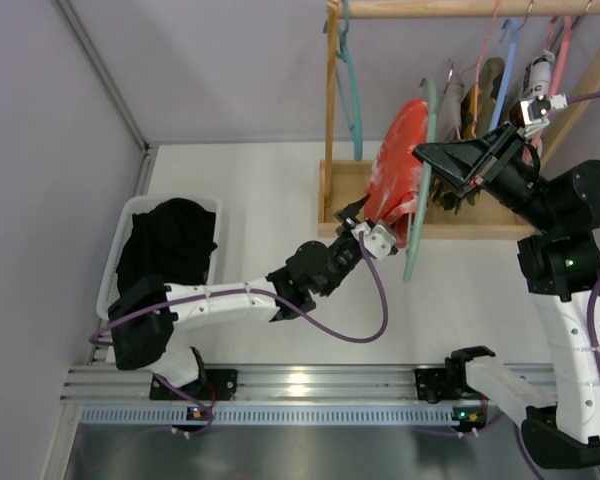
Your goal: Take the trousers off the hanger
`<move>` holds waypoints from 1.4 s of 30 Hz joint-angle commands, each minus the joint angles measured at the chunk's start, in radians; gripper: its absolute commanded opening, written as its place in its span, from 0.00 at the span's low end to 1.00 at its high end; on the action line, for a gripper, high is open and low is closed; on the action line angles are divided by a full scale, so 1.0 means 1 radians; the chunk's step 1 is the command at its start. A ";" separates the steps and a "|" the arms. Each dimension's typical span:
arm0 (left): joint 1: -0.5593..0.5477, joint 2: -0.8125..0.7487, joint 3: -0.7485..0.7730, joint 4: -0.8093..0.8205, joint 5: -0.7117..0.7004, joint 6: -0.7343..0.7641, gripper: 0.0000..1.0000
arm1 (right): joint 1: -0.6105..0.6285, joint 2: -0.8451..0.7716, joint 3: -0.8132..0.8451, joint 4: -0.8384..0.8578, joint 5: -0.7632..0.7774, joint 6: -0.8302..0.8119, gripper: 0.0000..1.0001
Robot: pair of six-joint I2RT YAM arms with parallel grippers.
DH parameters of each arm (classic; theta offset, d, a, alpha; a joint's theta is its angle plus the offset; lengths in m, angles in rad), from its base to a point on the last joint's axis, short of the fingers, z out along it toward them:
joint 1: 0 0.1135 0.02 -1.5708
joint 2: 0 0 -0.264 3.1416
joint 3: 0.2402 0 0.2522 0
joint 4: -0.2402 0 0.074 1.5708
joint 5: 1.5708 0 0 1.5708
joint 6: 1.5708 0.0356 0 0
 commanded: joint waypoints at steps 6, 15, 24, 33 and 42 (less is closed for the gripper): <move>-0.001 0.010 0.073 0.086 0.010 0.013 0.62 | 0.013 -0.079 0.032 0.130 0.015 -0.061 0.00; -0.003 -0.067 0.072 0.050 -0.036 0.008 0.04 | 0.014 -0.087 -0.074 0.079 0.008 -0.108 0.00; -0.001 -0.246 0.142 -0.202 -0.013 -0.125 0.00 | 0.011 -0.061 -0.189 0.188 -0.029 -0.148 0.00; -0.001 -0.277 0.354 -0.349 -0.010 -0.217 0.00 | 0.000 -0.081 -0.358 0.202 -0.040 -0.191 0.00; -0.001 -0.242 0.536 -0.383 0.027 -0.262 0.00 | -0.035 -0.098 -0.533 0.243 -0.068 -0.216 0.00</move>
